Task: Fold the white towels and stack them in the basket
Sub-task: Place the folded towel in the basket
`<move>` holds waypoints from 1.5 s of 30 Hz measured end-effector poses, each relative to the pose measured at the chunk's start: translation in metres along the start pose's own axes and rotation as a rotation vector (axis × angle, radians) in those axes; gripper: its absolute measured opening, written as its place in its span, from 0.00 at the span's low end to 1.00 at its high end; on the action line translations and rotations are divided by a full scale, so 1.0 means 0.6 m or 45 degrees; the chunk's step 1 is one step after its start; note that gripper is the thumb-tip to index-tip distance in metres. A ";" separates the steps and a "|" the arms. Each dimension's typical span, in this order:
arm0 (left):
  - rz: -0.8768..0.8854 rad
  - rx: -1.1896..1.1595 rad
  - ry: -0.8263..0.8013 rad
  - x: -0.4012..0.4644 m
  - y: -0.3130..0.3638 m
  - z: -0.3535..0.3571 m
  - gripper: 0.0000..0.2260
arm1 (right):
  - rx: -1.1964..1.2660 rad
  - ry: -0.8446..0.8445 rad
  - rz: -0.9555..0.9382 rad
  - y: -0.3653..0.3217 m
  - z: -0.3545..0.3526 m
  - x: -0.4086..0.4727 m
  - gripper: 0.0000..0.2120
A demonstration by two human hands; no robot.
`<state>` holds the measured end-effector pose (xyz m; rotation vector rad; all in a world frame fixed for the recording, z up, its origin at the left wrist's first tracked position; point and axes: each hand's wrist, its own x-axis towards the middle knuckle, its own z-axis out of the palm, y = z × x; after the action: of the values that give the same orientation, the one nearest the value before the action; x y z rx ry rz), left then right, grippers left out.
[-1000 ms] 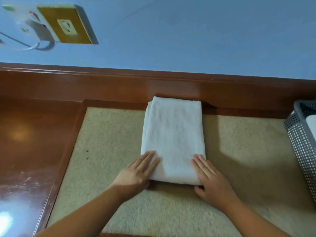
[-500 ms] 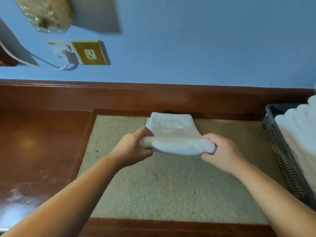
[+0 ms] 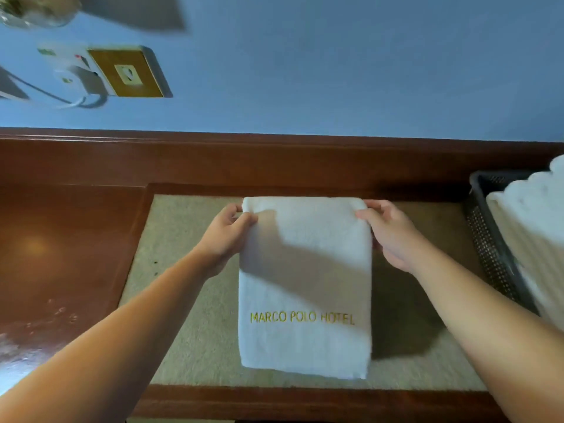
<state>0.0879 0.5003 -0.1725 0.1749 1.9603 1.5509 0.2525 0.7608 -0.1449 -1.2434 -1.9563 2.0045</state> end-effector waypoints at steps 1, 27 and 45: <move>-0.044 -0.005 0.034 0.025 -0.029 0.012 0.03 | 0.021 0.017 0.025 0.030 0.008 0.033 0.09; -0.403 0.707 0.173 -0.112 -0.254 0.087 0.21 | -0.642 0.166 0.106 0.339 0.060 -0.056 0.11; -0.405 0.653 0.235 -0.031 -0.182 0.103 0.27 | -0.537 0.170 0.281 0.230 0.088 0.012 0.24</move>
<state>0.1658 0.5102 -0.2724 -0.0737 2.3660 0.8703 0.2817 0.6973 -0.2751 -1.6986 -2.3401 1.5793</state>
